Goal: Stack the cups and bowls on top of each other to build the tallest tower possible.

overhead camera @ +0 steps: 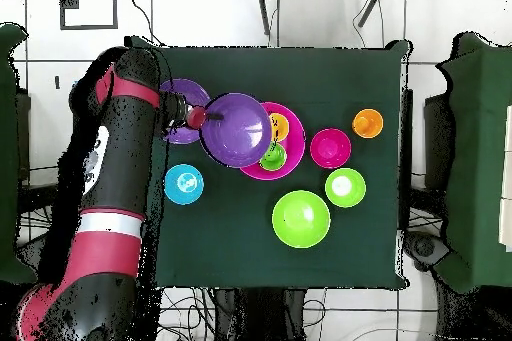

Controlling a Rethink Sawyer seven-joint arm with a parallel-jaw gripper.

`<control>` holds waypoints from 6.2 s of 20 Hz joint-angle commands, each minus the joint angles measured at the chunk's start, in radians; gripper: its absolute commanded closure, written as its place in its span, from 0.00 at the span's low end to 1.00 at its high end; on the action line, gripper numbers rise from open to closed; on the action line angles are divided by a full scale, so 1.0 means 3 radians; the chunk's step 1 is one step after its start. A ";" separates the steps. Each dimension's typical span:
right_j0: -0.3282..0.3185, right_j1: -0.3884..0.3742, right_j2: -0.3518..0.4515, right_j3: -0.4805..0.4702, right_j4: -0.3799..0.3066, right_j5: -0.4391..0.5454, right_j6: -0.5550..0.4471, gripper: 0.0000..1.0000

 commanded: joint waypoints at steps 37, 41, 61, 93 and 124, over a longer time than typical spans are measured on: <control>-0.0595 -0.0376 0.0879 0.0379 0.0313 -0.0200 -0.0879 1.00; -0.0627 -0.0397 0.0959 0.0390 0.0313 -0.0174 -0.0923 1.00; -0.0760 -0.0507 0.0980 0.0535 0.0045 -0.0083 -0.1427 1.00; -0.0912 -0.0504 0.1238 0.0599 0.0130 0.0004 -0.1585 1.00; -0.0848 -0.0528 0.1253 0.0823 0.0176 -0.0088 -0.1360 1.00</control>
